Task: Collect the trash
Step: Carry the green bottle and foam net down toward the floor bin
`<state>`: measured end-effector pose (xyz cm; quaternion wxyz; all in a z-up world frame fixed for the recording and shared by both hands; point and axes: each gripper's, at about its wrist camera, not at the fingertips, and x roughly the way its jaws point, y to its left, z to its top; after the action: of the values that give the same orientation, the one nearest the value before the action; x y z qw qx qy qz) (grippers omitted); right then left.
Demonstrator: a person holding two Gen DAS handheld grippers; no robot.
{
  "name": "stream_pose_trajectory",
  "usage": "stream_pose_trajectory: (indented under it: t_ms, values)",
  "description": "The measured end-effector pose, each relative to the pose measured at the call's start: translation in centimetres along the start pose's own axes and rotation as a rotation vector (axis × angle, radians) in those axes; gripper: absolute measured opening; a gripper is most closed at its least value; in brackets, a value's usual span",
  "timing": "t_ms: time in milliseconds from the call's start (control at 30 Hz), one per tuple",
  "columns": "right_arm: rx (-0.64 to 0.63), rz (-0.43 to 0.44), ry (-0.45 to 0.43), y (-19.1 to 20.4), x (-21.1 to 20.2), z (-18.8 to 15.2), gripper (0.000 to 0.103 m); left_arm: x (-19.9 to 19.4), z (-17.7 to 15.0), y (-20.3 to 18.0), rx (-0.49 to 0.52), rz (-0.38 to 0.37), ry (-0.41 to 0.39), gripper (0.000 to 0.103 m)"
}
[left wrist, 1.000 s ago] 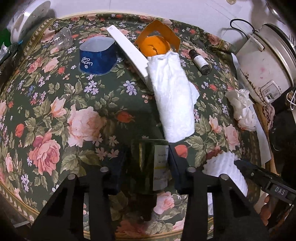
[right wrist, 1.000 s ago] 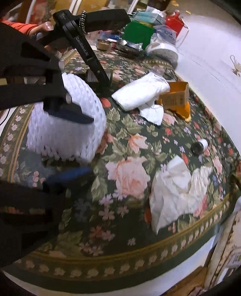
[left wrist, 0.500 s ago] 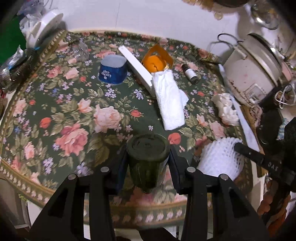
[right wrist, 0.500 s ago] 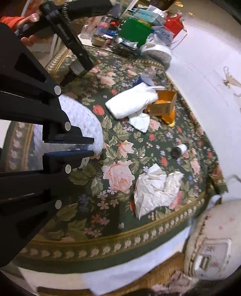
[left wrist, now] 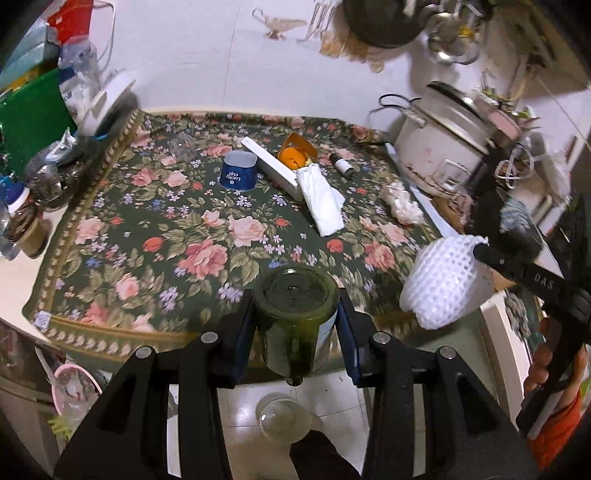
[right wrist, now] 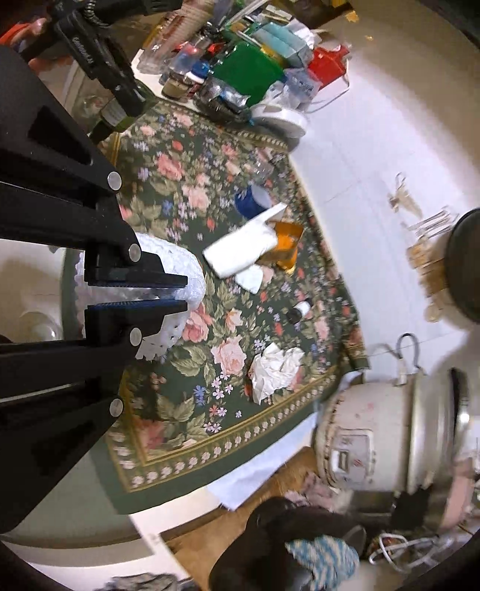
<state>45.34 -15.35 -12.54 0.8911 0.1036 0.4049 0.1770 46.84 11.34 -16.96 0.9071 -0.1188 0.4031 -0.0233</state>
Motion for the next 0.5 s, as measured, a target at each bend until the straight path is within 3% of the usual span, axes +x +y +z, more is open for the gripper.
stream_pose_trajectory:
  t_ms: [200, 500]
  values:
    - [0.012, 0.003, -0.03, 2.7, -3.6, -3.9, 0.005, -3.6, -3.4, 0.6, 0.045, -0.021, -0.01, 0.041]
    - [0.051, 0.012, 0.044, 2.2, -5.2, -9.7, 0.005, -4.5, -8.9, 0.4, 0.037, -0.024, 0.074, 0.041]
